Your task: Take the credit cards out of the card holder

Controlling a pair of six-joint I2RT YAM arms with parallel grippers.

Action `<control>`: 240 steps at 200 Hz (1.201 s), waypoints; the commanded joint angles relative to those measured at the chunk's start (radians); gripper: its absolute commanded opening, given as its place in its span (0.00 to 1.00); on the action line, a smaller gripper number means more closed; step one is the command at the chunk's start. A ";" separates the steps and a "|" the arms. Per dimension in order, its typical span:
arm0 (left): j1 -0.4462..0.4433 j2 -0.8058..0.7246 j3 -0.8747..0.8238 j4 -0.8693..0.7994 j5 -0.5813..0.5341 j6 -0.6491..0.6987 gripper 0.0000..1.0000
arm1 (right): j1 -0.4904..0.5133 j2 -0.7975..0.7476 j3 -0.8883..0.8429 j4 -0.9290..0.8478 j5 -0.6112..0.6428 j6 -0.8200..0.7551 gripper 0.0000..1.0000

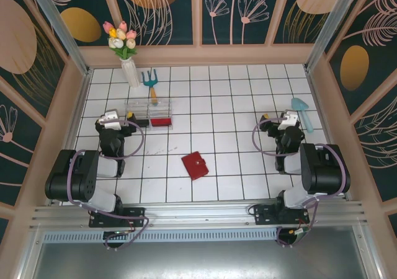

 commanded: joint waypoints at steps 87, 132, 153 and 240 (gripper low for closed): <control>0.008 0.006 -0.006 0.043 0.013 0.010 0.99 | -0.005 0.002 0.018 0.020 -0.020 -0.013 0.99; 0.008 0.006 -0.003 0.036 0.014 0.008 0.99 | -0.005 0.002 0.017 0.020 -0.020 -0.013 0.99; 0.009 0.006 -0.002 0.033 0.015 0.008 0.99 | -0.006 0.003 0.018 0.019 -0.021 -0.012 0.99; 0.010 -0.341 0.374 -0.882 -0.161 -0.259 0.99 | -0.006 -0.282 0.267 -0.653 0.172 0.232 0.99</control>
